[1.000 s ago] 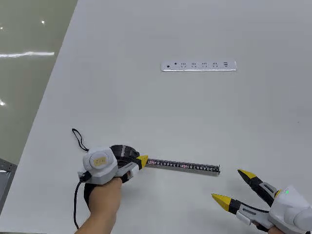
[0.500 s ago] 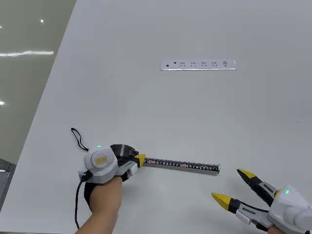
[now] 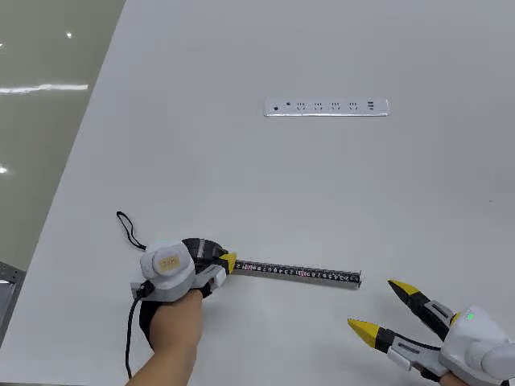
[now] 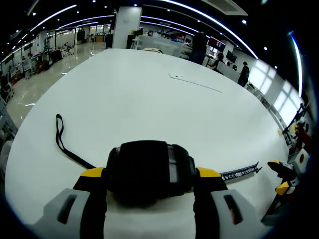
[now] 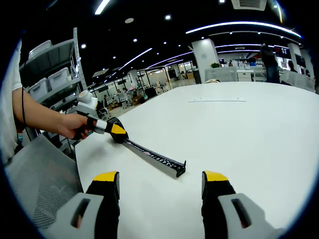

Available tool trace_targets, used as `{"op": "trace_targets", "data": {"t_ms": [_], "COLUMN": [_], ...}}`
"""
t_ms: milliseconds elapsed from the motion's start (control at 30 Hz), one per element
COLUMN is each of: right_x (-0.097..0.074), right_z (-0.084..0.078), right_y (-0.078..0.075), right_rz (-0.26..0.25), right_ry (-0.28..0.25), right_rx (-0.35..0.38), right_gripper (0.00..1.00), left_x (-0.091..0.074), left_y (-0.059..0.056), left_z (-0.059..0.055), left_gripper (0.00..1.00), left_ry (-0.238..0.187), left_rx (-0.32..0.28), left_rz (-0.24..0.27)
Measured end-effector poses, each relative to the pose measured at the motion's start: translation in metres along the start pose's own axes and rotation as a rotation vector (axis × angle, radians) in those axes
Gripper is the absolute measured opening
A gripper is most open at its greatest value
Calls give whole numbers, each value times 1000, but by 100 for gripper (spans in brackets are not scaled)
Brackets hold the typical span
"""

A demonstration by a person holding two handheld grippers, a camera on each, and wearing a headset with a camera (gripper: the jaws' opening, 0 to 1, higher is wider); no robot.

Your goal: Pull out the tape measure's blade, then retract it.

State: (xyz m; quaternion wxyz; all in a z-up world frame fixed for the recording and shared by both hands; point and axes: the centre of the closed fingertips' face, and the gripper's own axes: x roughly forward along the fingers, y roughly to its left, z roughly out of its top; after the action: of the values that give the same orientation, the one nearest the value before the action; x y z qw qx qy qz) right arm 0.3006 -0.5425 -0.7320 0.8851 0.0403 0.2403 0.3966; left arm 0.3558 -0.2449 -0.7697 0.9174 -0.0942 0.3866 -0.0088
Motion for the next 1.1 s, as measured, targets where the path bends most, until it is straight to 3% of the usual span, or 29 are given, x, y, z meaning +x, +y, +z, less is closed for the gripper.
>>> {"op": "trace_targets", "data": {"t_ms": [667,1100], "right_x": [5,12], "right_z": [1,4], "right_y": [-3,-7], "right_rz": [21,131], "right_ry": [11,2], "right_rx": [-17,-68], "right_gripper": [64,50], "left_x": [0,0], "left_y": [0,-1], "left_z": [-1,0], "left_gripper": [68,68], "left_ry": [5,1], "left_rx": [2,-2], "left_rz": [8,2]}}
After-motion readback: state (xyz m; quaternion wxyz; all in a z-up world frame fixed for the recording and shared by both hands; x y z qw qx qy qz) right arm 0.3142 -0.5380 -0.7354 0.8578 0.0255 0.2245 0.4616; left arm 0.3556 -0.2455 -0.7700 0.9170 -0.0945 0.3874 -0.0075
